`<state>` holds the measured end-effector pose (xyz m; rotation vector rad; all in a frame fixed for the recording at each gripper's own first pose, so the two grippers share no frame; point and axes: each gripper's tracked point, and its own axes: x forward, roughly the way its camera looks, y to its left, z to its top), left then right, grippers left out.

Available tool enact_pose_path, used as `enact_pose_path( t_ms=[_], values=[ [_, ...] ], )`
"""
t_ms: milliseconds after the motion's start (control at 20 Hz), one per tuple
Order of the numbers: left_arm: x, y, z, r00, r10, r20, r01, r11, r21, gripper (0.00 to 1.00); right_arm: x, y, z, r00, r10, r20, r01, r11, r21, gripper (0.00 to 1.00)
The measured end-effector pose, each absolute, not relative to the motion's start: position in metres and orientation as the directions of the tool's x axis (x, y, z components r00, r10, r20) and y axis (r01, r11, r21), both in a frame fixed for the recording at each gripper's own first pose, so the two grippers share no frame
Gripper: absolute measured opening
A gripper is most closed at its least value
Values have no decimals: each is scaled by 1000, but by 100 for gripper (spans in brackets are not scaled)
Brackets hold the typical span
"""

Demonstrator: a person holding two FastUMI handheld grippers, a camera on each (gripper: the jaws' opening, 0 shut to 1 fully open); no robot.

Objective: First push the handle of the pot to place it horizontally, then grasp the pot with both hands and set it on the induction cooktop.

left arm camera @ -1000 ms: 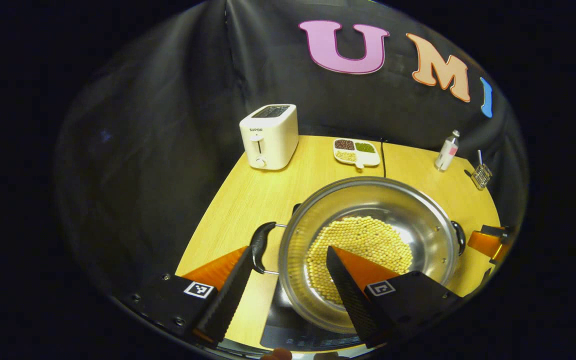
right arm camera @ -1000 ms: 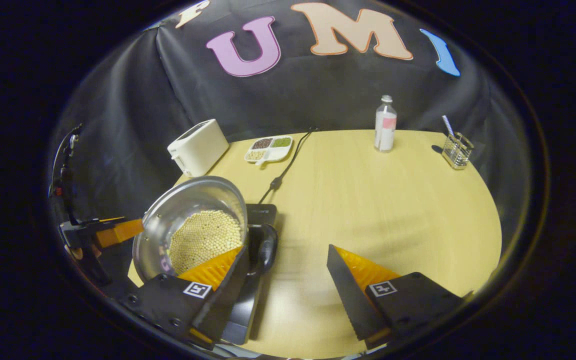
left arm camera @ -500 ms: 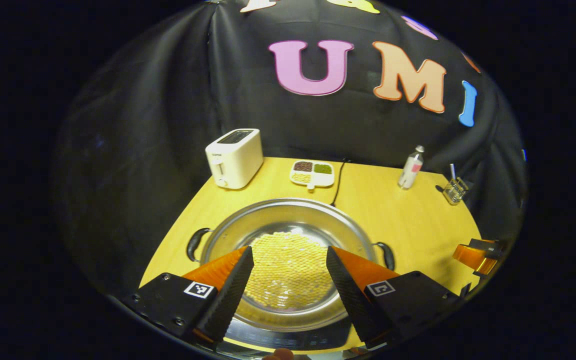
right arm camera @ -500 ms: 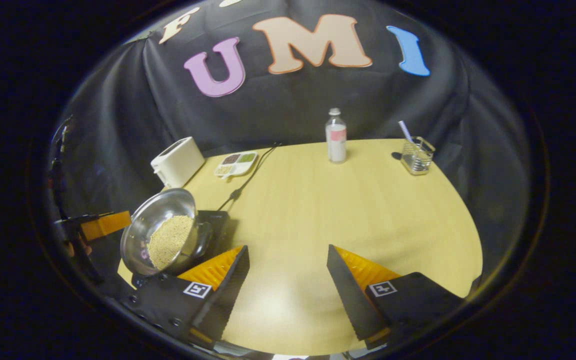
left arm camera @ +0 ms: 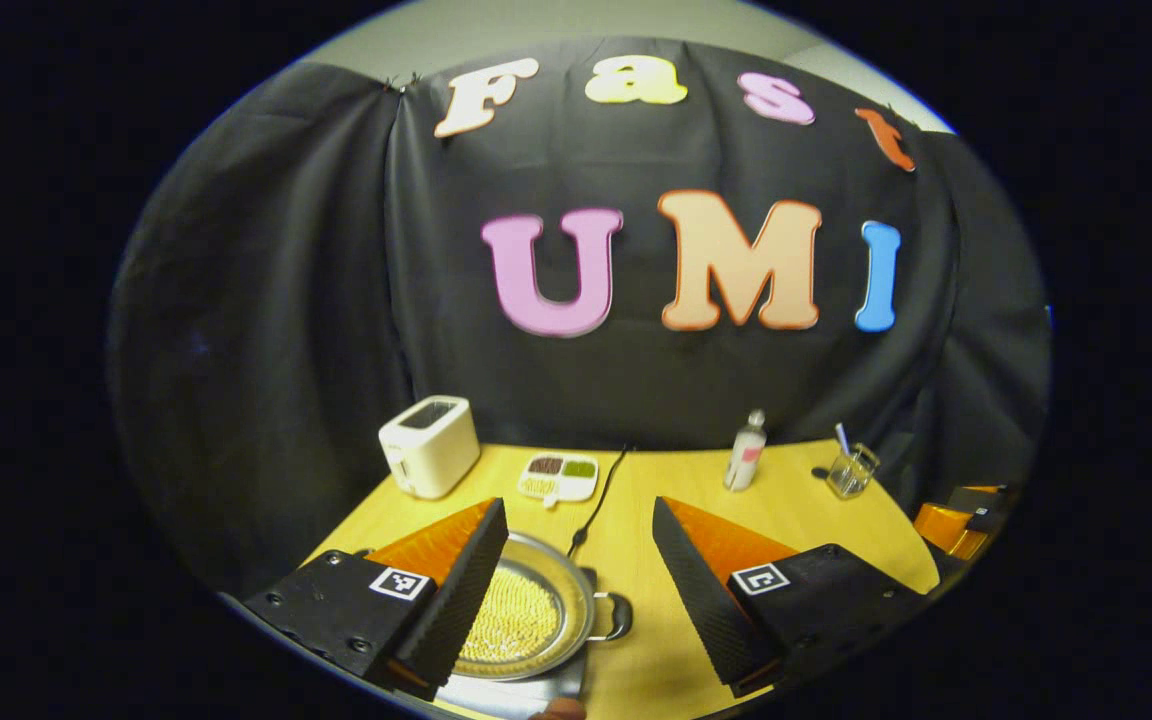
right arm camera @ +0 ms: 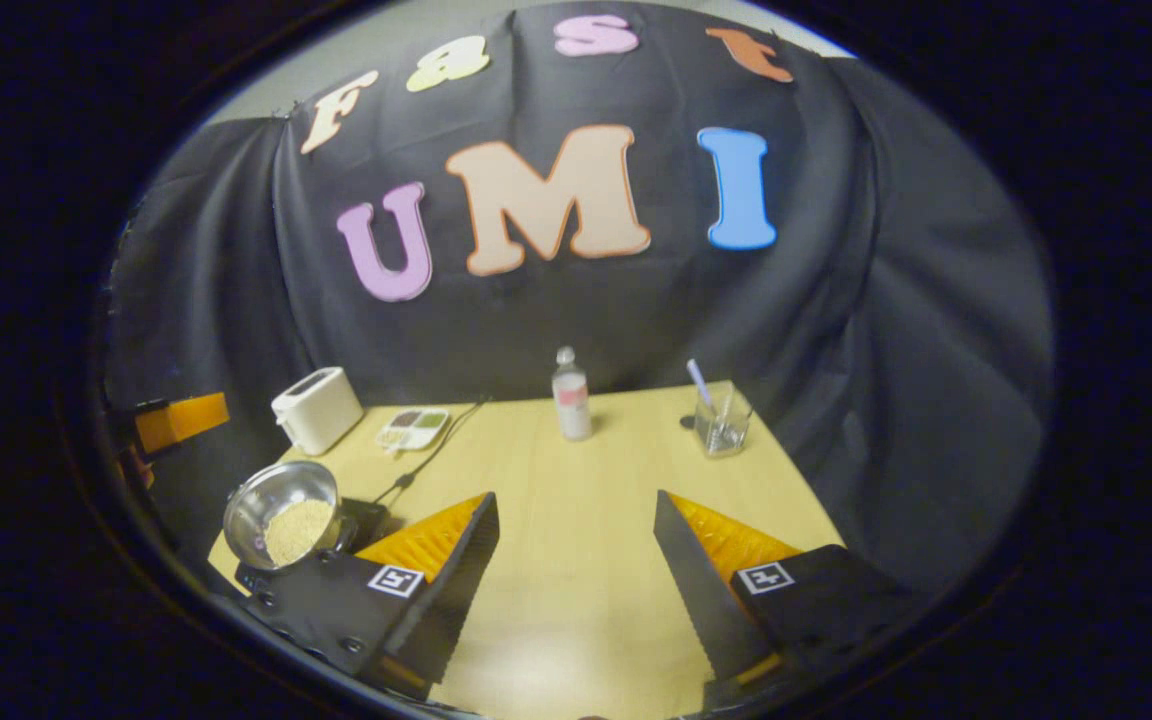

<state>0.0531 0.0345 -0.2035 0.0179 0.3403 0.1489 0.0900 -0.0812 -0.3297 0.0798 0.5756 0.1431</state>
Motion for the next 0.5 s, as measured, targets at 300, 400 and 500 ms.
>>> enact_pose_path(
  t_ms=[300,400,500],
  values=[
    [63,-7,-107,984,143,-102,-136,988,79,94,117,-98,-200,953,149,-262,-141,989,50,97],
    [61,-22,-82,992,115,-50,-112,992,54,94,117,-94,-164,967,165,-195,-159,986,45,94],
    [54,-29,-65,994,105,-18,-104,994,33,96,114,-91,-134,974,178,-141,-173,984,50,97]
  ],
)
